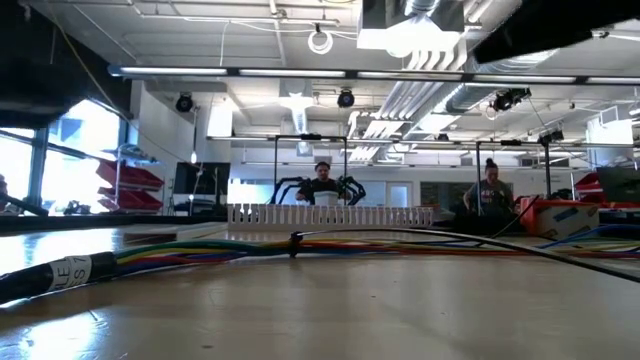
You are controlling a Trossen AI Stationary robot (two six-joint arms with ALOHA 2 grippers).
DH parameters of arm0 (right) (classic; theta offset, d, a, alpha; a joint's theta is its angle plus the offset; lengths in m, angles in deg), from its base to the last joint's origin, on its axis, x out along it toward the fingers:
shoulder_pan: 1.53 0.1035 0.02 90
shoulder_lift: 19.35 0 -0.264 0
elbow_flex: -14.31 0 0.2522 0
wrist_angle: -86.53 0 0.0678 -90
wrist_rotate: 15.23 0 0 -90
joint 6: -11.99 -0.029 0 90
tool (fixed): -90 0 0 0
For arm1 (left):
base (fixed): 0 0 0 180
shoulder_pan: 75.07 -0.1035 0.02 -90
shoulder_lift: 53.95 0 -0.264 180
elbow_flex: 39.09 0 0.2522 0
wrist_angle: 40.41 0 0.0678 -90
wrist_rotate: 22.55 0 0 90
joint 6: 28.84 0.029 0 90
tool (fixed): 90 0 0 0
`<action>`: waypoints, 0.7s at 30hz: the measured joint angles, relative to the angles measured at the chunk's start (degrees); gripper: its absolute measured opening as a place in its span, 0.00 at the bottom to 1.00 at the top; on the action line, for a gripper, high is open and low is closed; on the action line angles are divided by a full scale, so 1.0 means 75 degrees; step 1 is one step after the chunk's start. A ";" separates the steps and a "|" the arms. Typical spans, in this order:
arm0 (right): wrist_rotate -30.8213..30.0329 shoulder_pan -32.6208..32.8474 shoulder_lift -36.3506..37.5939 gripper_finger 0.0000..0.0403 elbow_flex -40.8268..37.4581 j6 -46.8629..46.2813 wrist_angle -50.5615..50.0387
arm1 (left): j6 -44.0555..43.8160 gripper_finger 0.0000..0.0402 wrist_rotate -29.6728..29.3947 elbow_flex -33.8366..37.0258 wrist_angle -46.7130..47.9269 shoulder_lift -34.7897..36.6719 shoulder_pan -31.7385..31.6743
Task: Ziptie cables
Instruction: Wrap the cable wires with the black zip tie
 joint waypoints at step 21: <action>0.2296 -0.1253 -0.1271 0.50 -0.0012 0.2058 0.2548 | 0.2210 0.15 -0.0510 0.0255 -0.0543 0.0779 -0.2002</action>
